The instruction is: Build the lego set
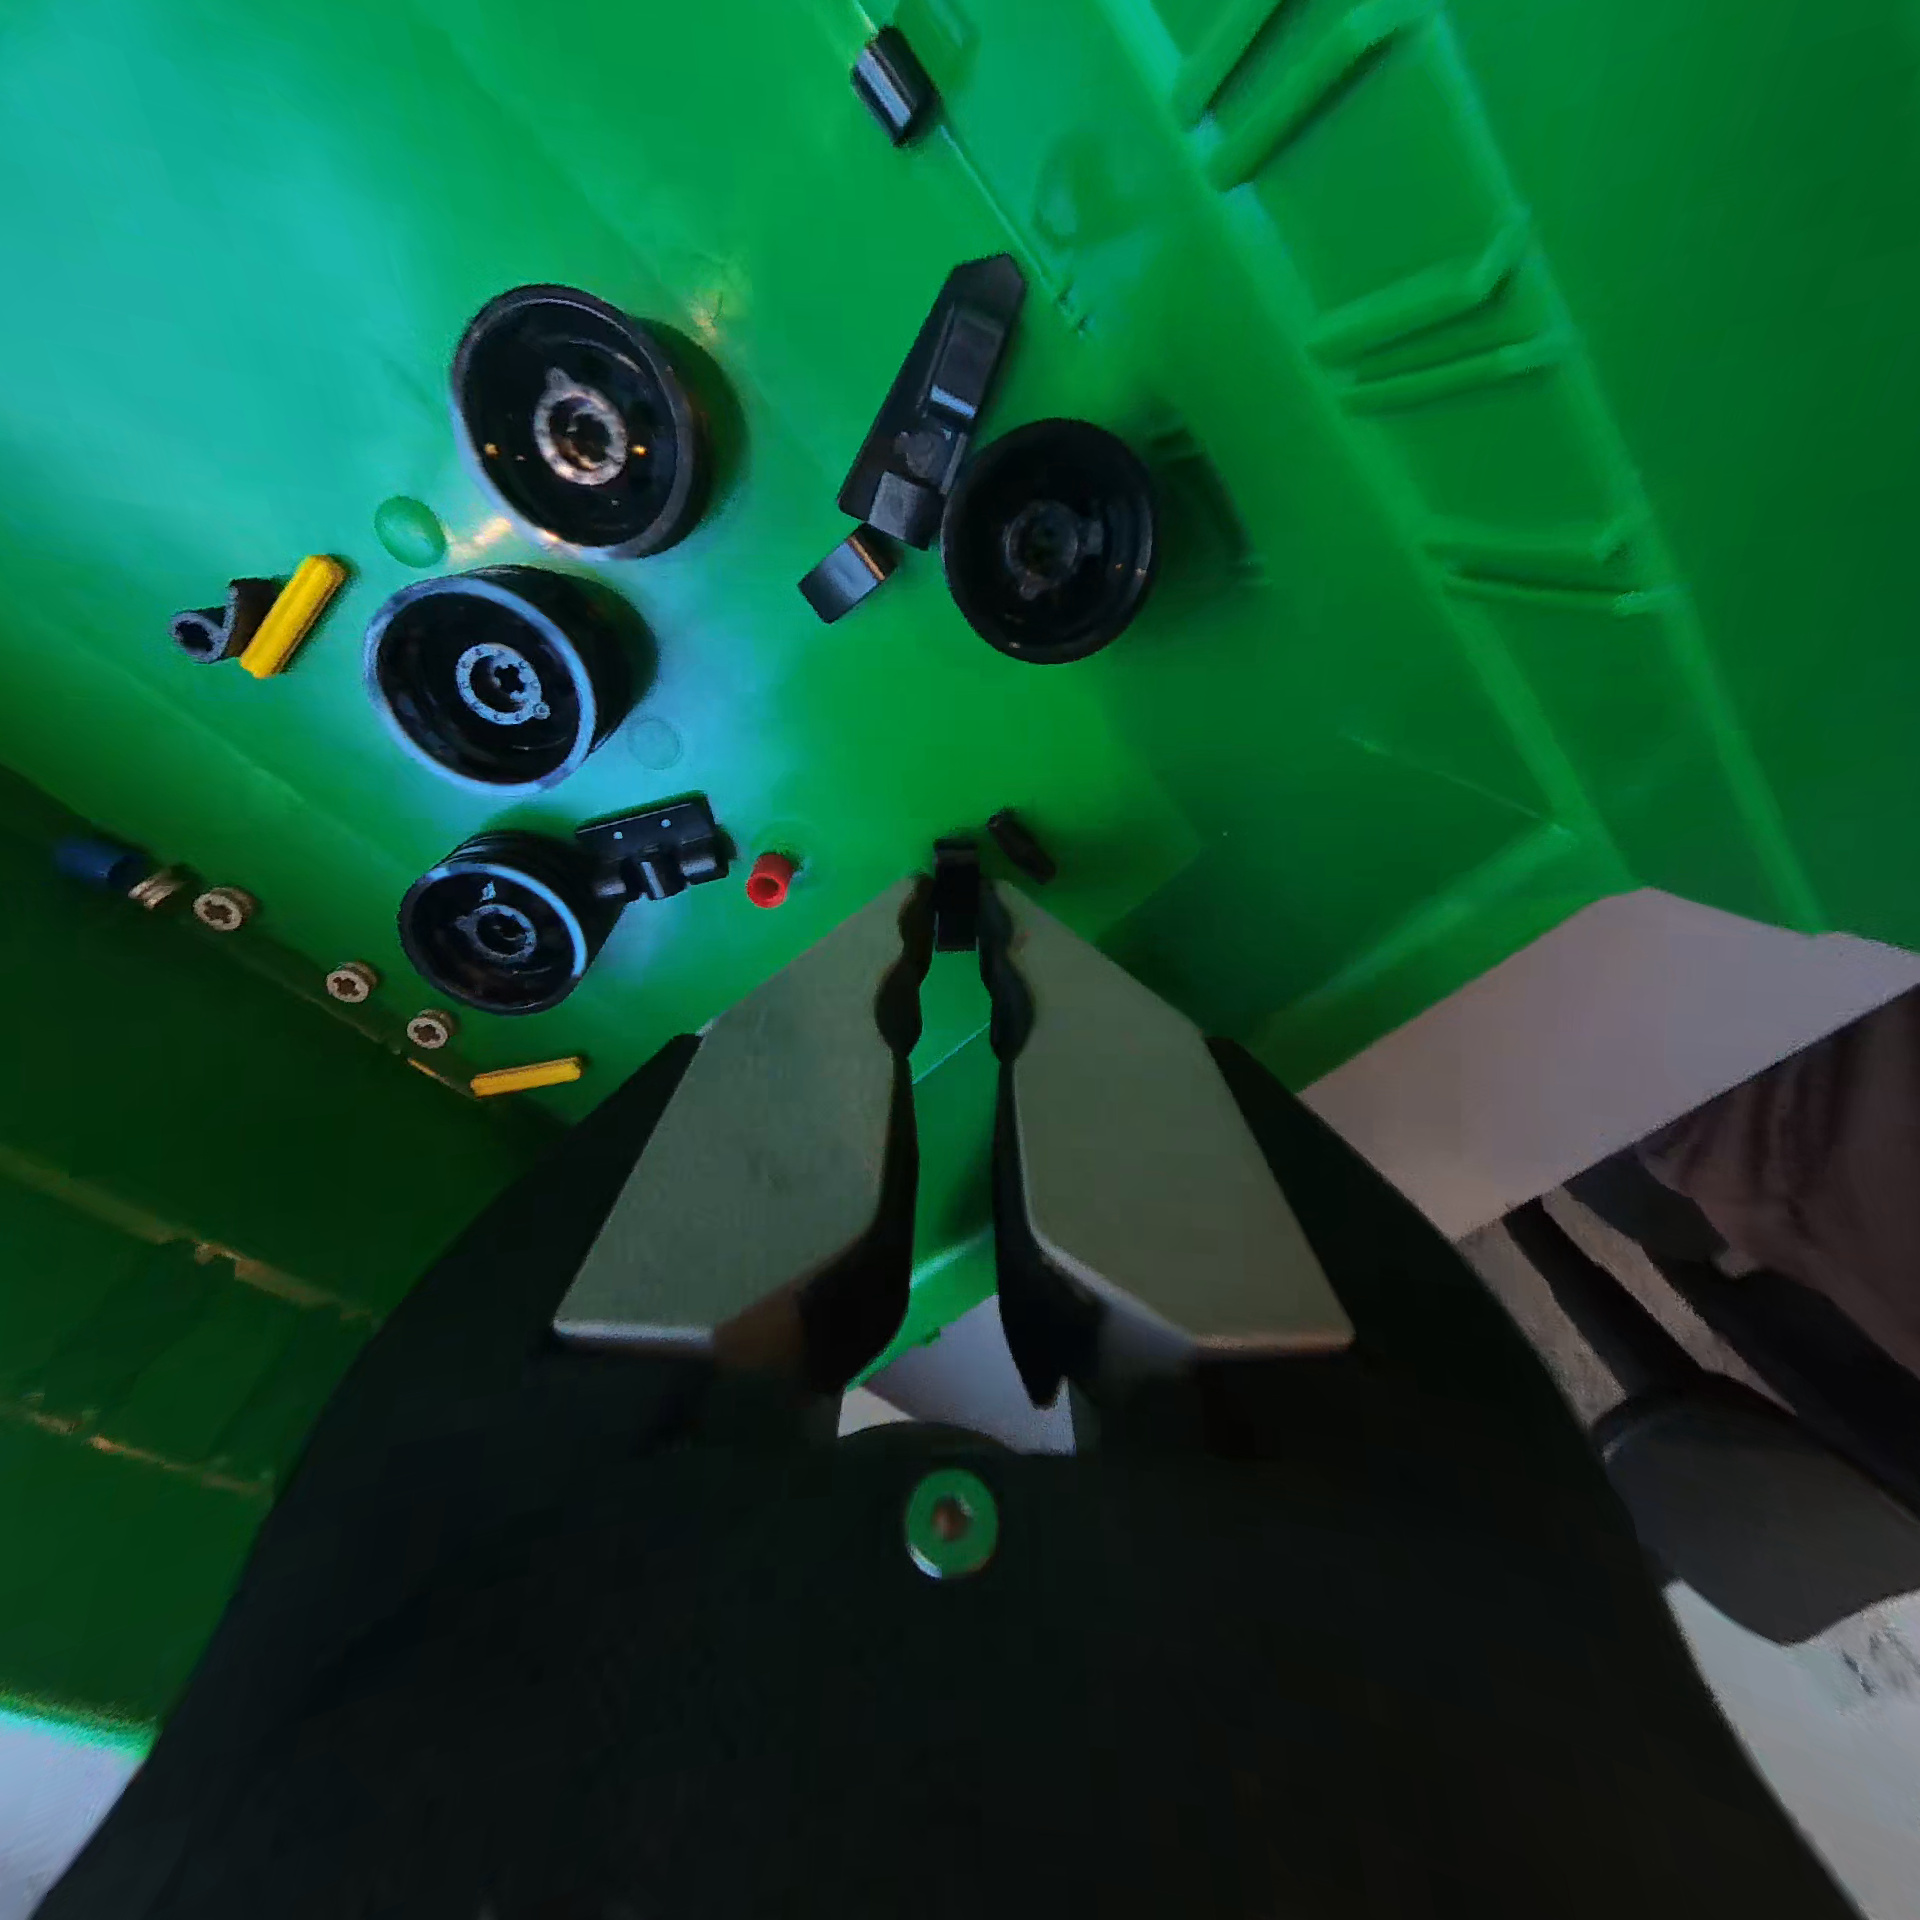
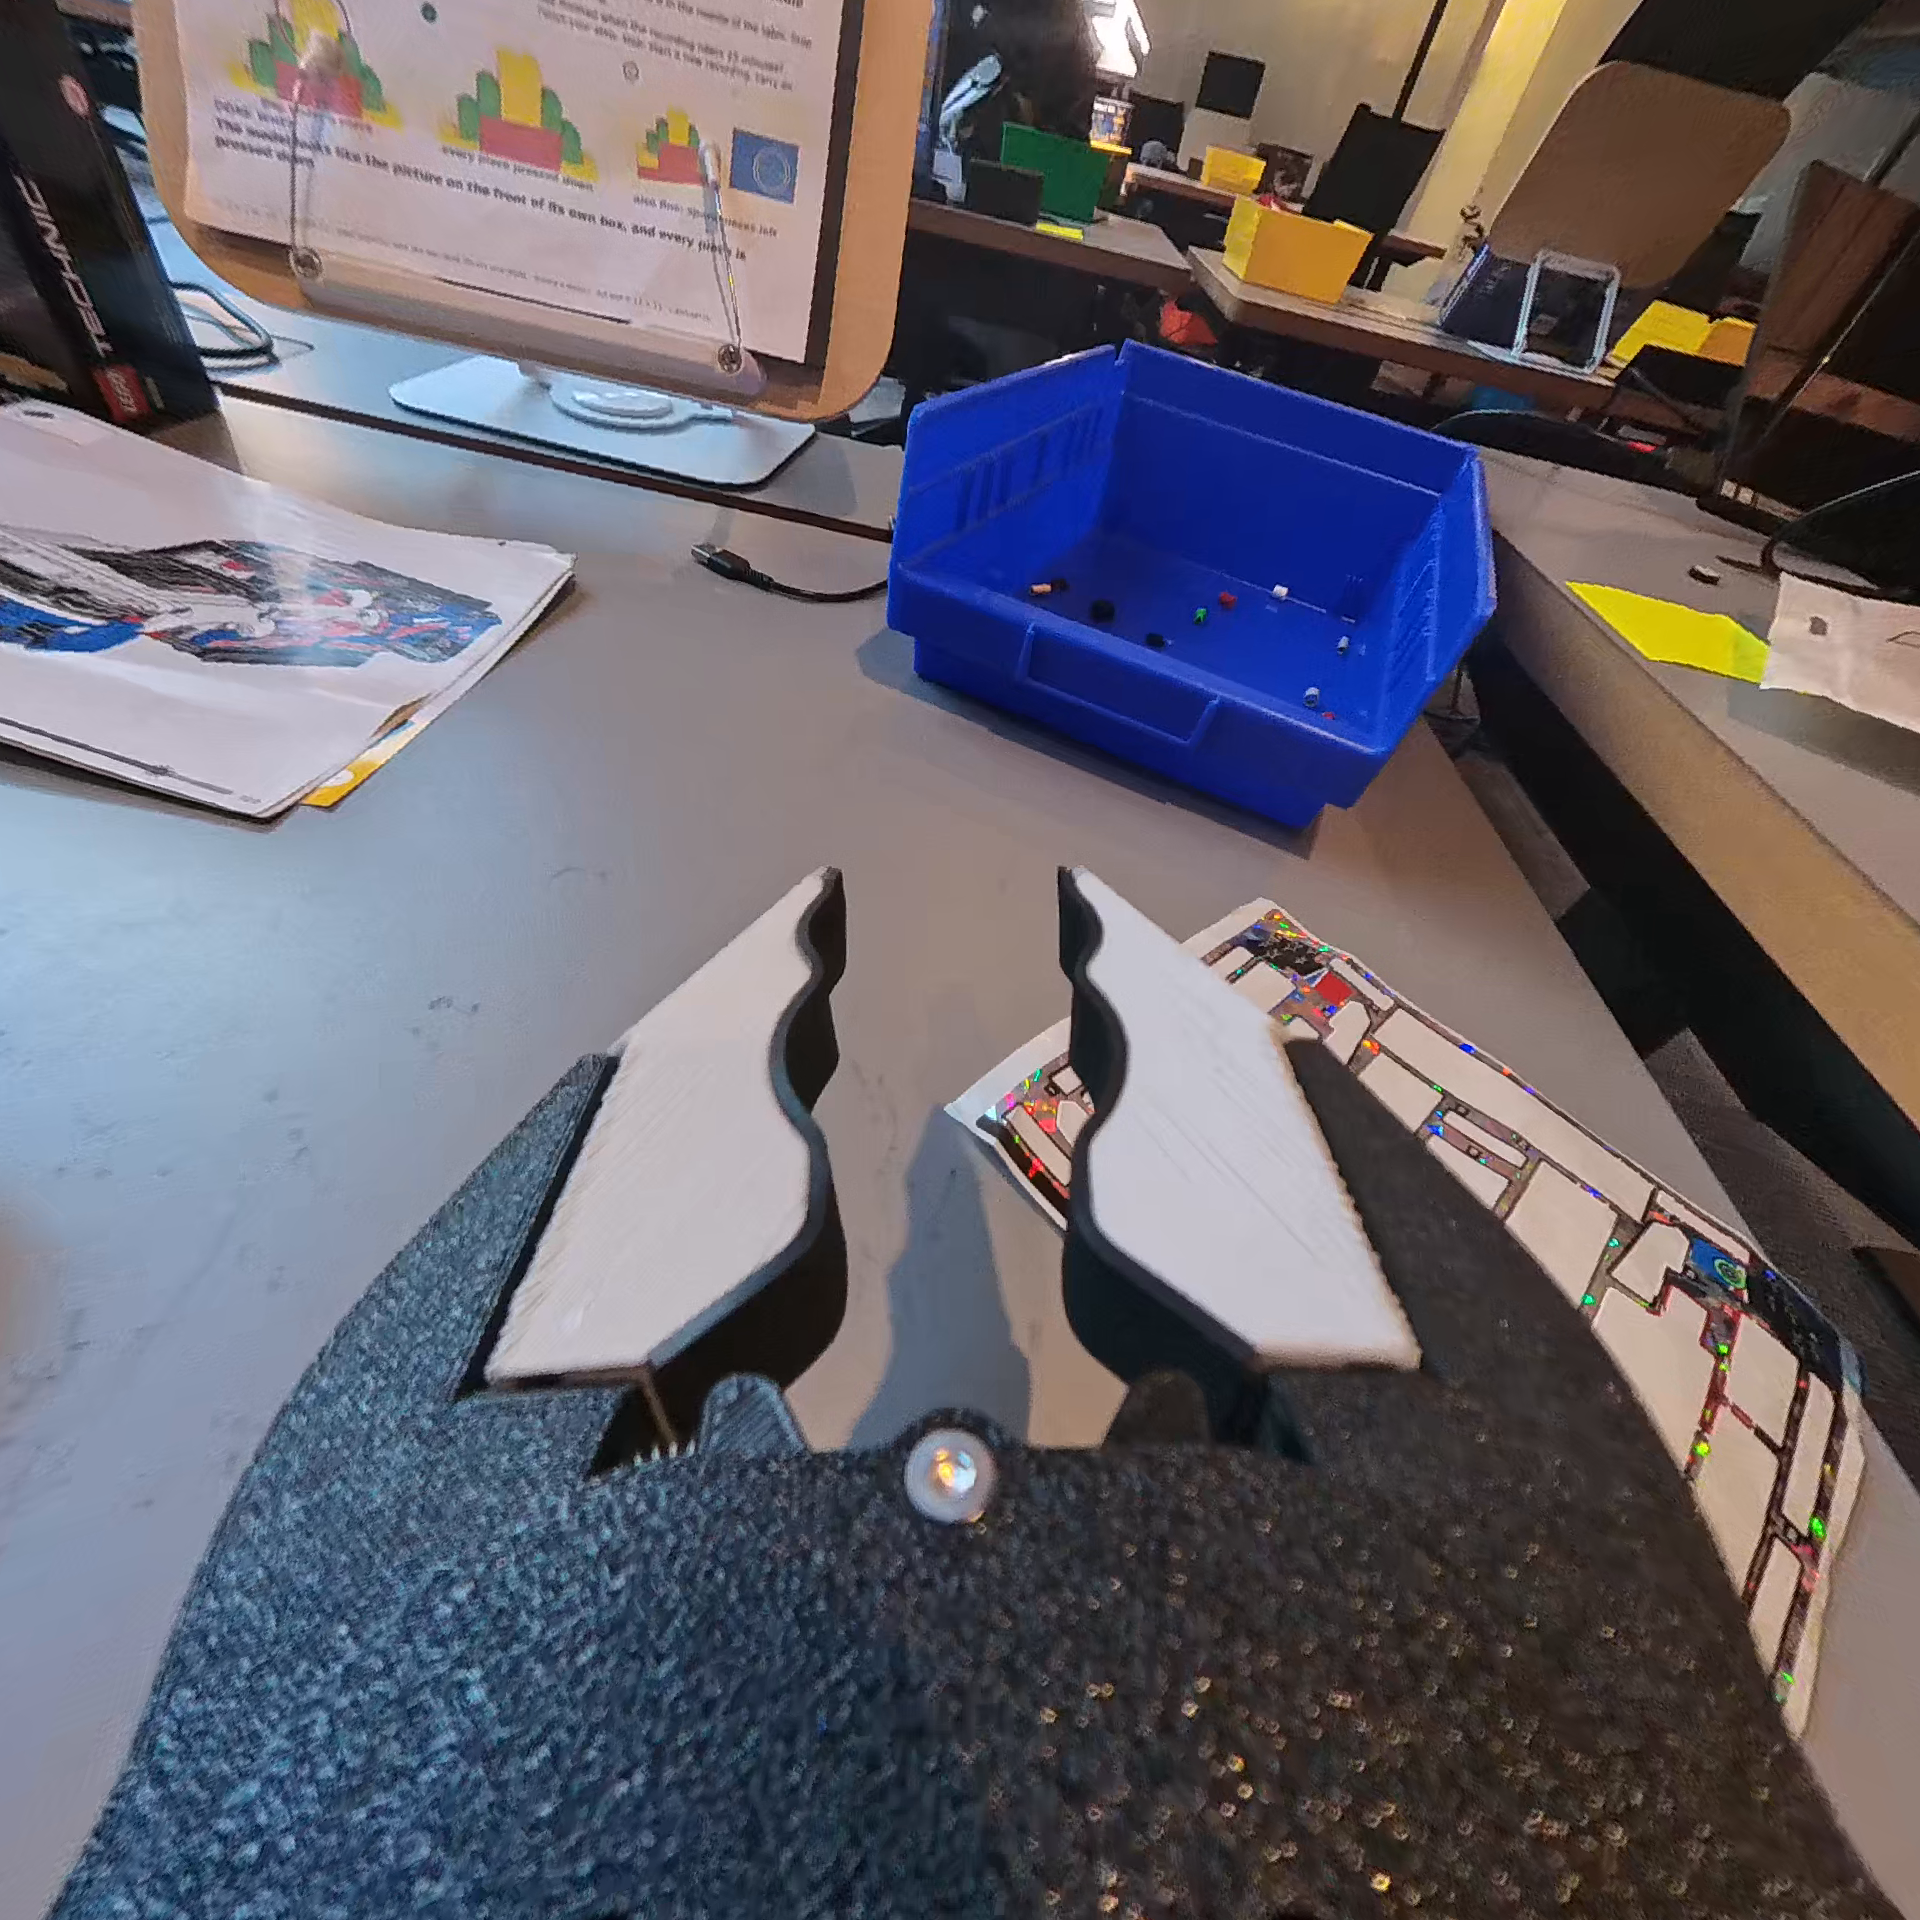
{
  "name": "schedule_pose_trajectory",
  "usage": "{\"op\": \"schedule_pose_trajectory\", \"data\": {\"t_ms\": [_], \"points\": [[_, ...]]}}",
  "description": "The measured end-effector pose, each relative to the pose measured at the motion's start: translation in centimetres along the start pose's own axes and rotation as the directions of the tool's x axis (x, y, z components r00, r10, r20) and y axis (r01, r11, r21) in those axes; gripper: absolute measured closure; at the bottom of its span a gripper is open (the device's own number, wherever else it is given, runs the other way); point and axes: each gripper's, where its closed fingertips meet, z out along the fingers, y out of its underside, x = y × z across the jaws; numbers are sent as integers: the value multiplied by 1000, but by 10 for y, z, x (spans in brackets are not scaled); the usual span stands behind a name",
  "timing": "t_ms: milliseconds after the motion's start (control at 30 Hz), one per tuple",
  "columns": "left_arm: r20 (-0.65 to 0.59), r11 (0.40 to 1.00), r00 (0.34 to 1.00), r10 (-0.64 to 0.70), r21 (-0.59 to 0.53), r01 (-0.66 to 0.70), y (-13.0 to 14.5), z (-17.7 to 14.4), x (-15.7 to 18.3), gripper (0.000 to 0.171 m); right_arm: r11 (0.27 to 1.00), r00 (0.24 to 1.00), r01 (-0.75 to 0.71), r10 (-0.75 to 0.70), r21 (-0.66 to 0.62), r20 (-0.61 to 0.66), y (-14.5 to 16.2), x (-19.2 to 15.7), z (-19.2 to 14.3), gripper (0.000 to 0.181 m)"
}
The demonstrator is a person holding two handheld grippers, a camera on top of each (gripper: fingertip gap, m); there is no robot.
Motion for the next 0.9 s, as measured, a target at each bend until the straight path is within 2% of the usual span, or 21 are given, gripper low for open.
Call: {"op": "schedule_pose_trajectory", "data": {"t_ms": [133, 233, 300, 367, 467, 500, 567, 667, 733, 767, 900], "points": [[82, 993, 996, -43, 116, 33, -5, -25, -11, 166, 999, 999, 45, -44, 14, -14, -3, -2, -2, 144], [192, 945, 980, -46, 328, -20, -27, -70, -7, 166, 995, 994, 98, -99, -5, -40, 0, -1, 1, 139], [239, 850, 971, -25, 516, -105, -52, -107, 17, 166, 991, 990, 132, -133, -17, -54, 2, -2, 3, 132], [207, 724, 978, 16, 672, -154, -78, -136, 61, 166, 987, 985, 161, -161, -13, -61, 1, -4, 4, 132], [133, 573, 983, 128, 799, -183, -105, -156, 138, 166, 984, 983, 173, -175, -37, -58, 4, -6, 8, 132], [105, 539, 979, 176, 822, -186, -111, -153, 163, 166, 984, 982, 174, -177, -46, -62, 5, -5, 9, 132], [88, 531, 971, 224, 824, -197, -118, -131, 196, 166, 983, 982, 173, -177, -55, -71, 7, -4, 9, 133], [89, 573, 964, 249, 789, -221, -122, -74, 213, 166, 985, 980, 161, -167, -63, -111, 7, 4, 9, 133], [31, 548, 960, 277, 816, -184, -127, -51, 222, 167, 988, 977, 144, -152, -63, -151, 6, 12, 8, 133], [-1, 527, 958, 286, 836, -156, -130, -47, 225, 167, 989, 975, 134, -143, -62, -168, 6, 16, 7, 134], [13, 342, 959, 282, 933, -113, -148, -55, 217, 166, 990, 969, 104, -122, -94, -216, 11, 27, 10, 134]]}}
